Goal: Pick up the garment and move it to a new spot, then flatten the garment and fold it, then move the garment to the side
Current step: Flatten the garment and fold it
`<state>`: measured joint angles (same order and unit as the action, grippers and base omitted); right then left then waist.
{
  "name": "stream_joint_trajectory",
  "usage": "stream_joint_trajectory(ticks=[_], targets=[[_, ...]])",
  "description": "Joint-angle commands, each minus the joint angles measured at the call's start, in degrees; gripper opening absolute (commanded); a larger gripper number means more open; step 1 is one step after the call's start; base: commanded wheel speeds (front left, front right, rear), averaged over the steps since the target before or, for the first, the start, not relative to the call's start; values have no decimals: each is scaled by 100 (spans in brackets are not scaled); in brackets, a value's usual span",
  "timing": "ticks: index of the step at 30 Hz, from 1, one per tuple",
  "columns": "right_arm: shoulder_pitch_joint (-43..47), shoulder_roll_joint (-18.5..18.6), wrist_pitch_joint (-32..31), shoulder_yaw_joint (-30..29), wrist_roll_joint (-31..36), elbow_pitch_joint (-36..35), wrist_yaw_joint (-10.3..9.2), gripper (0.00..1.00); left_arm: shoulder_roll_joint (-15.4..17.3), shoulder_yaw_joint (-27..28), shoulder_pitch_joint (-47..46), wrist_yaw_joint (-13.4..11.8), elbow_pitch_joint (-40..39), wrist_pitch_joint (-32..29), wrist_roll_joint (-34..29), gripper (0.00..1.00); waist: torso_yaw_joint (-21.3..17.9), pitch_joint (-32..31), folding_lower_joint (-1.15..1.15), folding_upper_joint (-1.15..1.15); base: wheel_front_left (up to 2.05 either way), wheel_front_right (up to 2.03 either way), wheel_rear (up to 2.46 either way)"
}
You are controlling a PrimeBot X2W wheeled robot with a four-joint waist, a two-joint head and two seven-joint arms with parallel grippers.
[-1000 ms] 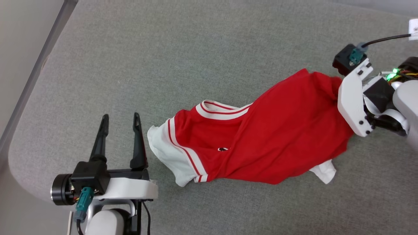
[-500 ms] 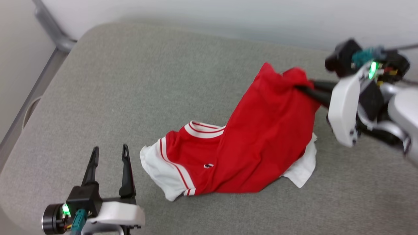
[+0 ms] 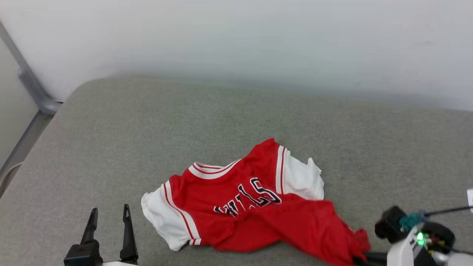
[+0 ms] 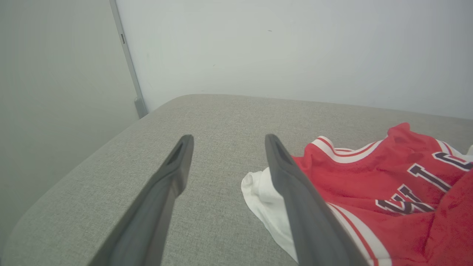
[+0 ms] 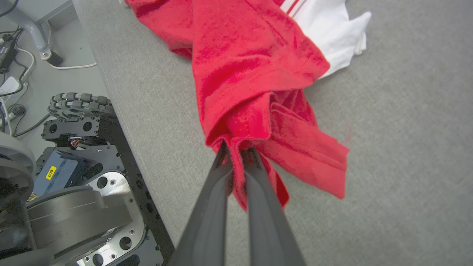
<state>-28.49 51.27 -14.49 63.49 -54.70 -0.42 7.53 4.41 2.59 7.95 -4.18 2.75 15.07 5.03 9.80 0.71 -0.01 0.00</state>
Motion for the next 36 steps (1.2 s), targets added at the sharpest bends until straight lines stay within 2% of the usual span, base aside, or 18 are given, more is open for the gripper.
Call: stream_joint_trajectory(ticks=[1, 7, 12, 13, 14, 18, 21, 27, 31, 36], targets=[[376, 16, 5, -101, -59, 20, -7, 0, 4, 47, 62, 16, 5, 15, -39, 100, -96, -93, 1, 0, 0, 0, 0], [1860, -243, 70, -642, -56, 534, -8, 0, -19, 82, 75, 51, 35, 15, -46, 100, -166, -109, 1, 0, 0, 0, 0], [2476, -670, 237, -1186, 250, 946, -7, 2, -33, 110, 65, 73, 44, 15, -66, 100, -211, -76, 1, 0, 0, 0, 0], [2565, -761, 283, -1320, 290, 945, -7, 90, -35, 117, 71, 77, 50, 15, -75, 100, -217, -76, 1, 0, 0, 0, 0], [2610, -837, 350, -1502, 328, 917, -7, 100, -33, 128, 84, 79, 50, 15, -81, 100, -226, -78, 1, 0, 0, 0, 0], [2704, -850, 482, -2275, 731, 568, -7, 100, -39, 151, 113, 98, 49, 15, -89, 100, -247, -97, 1, 0, 0, 0, 0], [2746, -882, 434, -3028, 923, 59, -6, 100, -41, 160, 93, 108, 38, 15, -110, 100, -244, -113, 1, 0, 0, 0, 0], [2368, -980, -48, -4297, 1552, -938, -6, 100, -48, 128, -14, 142, -16, 15, -153, 100, -139, -36, 1, 0, 0, 0, 0], [1759, -1130, -558, -4504, 1829, -1182, -6, 100, -57, 62, -143, 166, -47, 15, -177, 100, 7, 132, 1, 0, 0, 0, 0], [674, -1073, -1325, -4055, 1861, -883, -7, 100, -83, -33, -319, 168, -104, 15, -162, 100, 210, 450, 1, 0, 0, 0, 0]])
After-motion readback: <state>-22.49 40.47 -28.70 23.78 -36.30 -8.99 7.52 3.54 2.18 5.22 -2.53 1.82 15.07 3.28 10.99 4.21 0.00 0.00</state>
